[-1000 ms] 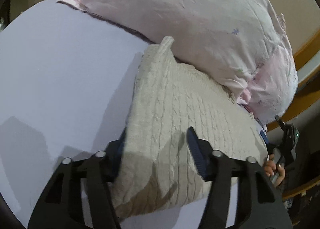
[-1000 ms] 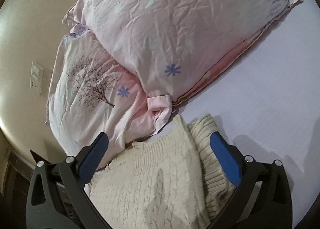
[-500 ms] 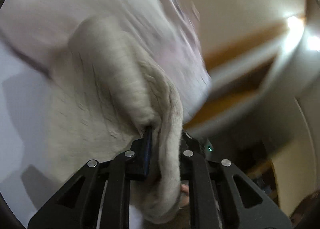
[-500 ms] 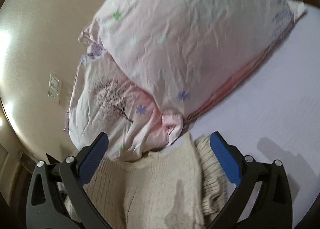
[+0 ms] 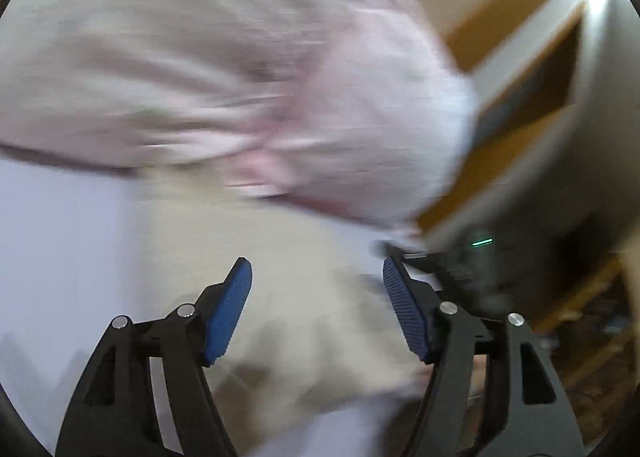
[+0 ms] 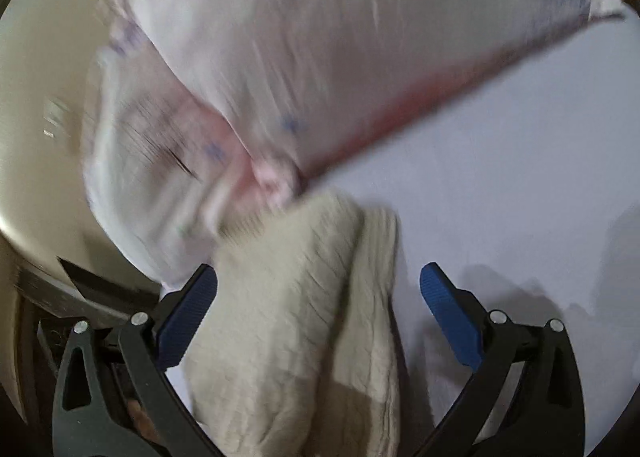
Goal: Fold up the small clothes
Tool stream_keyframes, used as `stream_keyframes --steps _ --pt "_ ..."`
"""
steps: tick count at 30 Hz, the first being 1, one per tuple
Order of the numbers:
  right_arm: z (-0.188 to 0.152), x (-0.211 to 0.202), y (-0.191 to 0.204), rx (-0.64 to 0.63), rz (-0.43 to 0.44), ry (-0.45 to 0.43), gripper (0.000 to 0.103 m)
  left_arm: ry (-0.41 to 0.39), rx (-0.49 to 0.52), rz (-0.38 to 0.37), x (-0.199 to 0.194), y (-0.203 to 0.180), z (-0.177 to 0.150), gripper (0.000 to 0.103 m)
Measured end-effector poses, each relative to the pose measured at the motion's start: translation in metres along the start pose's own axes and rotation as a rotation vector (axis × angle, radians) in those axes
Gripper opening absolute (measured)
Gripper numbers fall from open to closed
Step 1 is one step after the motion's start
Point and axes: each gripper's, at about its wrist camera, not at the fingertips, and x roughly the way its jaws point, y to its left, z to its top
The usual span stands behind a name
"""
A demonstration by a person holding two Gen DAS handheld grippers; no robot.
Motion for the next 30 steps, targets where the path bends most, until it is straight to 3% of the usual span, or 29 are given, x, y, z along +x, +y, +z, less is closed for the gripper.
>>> stream_keyframes --steps 2,5,8,11,12,13,14,17,18,20,22,26,27,29,30 --pt "-0.003 0.015 -0.001 0.001 -0.022 0.067 0.101 0.045 -0.032 0.109 0.002 0.023 -0.009 0.071" --pt "-0.007 0.027 0.002 -0.018 -0.03 0.103 0.101 0.119 -0.109 0.116 0.003 0.049 -0.026 0.073" --pt "-0.01 0.031 0.007 -0.055 -0.025 0.092 0.097 0.144 -0.118 0.092 0.02 0.045 -0.029 0.077" --pt "-0.013 0.037 0.012 -0.079 -0.008 0.104 0.073 0.16 -0.135 0.098 0.027 0.046 -0.033 0.08" --pt "-0.015 0.037 0.013 -0.093 -0.023 0.094 0.05 0.166 -0.149 0.087 0.033 0.046 -0.033 0.08" --pt "-0.016 0.04 0.011 -0.077 0.023 0.112 0.045 0.18 -0.176 0.061 0.036 0.05 -0.035 0.08" --pt "-0.016 0.042 0.009 -0.059 0.055 0.11 0.041 0.167 -0.178 0.045 0.037 0.051 -0.036 0.078" --pt "-0.017 0.036 0.016 -0.074 0.122 0.076 0.035 0.175 -0.143 0.007 0.027 0.058 -0.038 0.049" --pt "-0.018 0.034 0.022 -0.092 0.163 0.065 0.034 0.173 -0.132 -0.017 0.019 0.06 -0.036 0.044" --pt "-0.025 0.031 0.042 -0.148 0.273 0.07 0.033 0.135 -0.061 -0.027 -0.013 0.061 -0.034 0.043" --pt "-0.033 0.041 0.063 -0.212 0.311 0.096 0.034 0.075 0.044 0.037 -0.047 0.066 -0.032 0.044" --pt "-0.044 0.074 0.094 -0.329 0.061 0.085 0.051 0.066 0.093 0.283 -0.07 0.094 -0.035 0.054" --pt "-0.044 0.068 0.094 -0.321 0.041 0.056 0.058 0.041 0.079 0.303 -0.079 0.099 -0.038 0.055" --pt "-0.045 0.047 0.093 -0.299 0.084 -0.012 0.067 -0.038 0.075 0.315 -0.097 0.095 -0.042 0.057" --pt "-0.046 0.04 0.096 -0.301 0.098 -0.032 0.068 -0.084 0.074 0.325 -0.107 0.091 -0.045 0.061"
